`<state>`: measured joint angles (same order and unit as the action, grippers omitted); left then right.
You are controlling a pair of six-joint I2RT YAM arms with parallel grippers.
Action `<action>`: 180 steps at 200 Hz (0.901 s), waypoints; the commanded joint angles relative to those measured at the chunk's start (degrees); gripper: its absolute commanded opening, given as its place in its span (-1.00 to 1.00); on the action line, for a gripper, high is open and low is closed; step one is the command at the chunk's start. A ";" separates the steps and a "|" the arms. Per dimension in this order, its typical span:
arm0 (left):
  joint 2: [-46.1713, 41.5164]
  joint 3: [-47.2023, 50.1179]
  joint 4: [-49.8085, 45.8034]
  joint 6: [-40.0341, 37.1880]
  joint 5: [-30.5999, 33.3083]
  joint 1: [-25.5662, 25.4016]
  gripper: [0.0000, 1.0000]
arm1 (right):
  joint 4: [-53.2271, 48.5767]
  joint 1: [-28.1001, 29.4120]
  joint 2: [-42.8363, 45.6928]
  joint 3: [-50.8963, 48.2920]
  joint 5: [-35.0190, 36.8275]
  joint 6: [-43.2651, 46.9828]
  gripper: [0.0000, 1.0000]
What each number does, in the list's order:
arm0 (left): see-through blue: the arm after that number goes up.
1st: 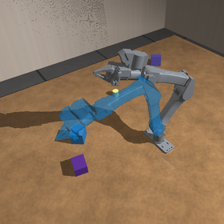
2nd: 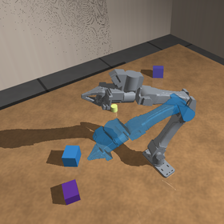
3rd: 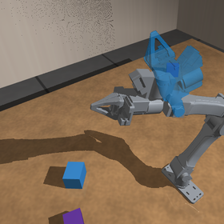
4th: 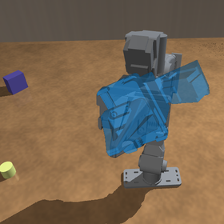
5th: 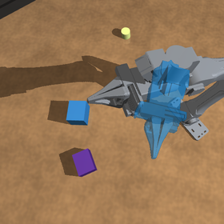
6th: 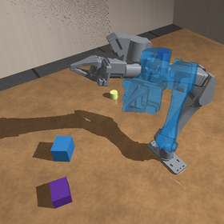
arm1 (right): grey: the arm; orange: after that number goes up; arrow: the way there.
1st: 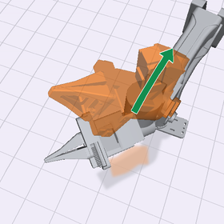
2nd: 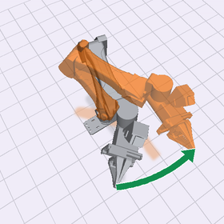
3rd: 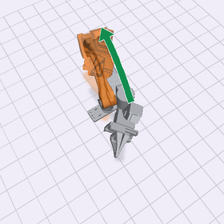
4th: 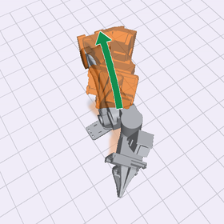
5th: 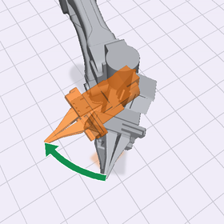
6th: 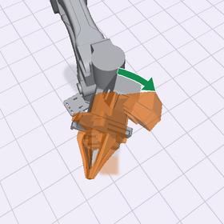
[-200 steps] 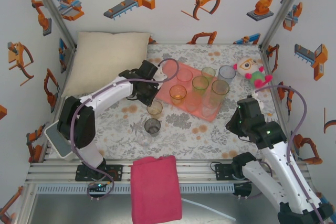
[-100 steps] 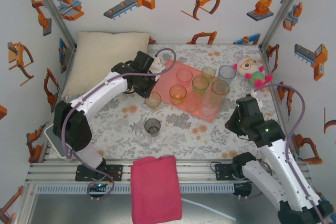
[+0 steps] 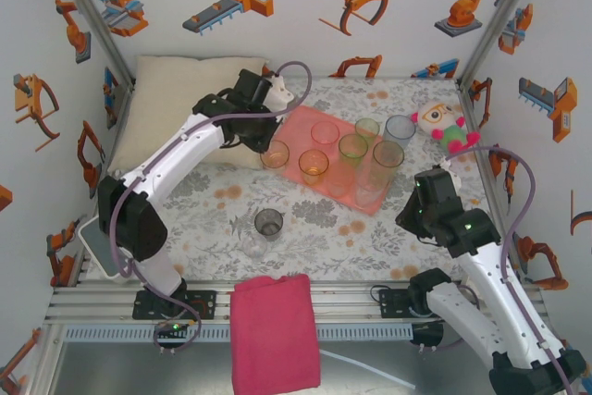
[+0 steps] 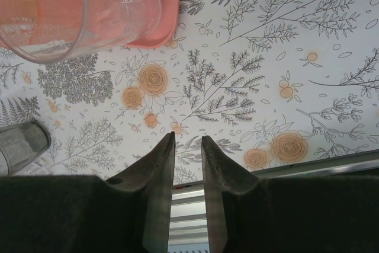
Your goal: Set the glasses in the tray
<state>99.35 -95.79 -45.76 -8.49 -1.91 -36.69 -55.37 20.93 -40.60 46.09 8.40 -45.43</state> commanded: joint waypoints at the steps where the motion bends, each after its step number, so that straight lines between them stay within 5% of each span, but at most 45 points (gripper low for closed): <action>1: 1.42 -2.11 0.35 -0.86 0.17 0.46 -0.70 | 0.58 0.48 -0.23 -0.47 0.74 0.08 -0.44; 180: 10.31 -6.65 5.94 -1.79 0.11 2.69 -0.70 | -2.70 0.43 0.14 1.10 2.32 -0.45 -0.44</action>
<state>107.94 -100.53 -41.36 -9.30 -1.85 -34.39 -56.71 20.93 -40.99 46.11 8.88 -45.43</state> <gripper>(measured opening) 0.150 0.278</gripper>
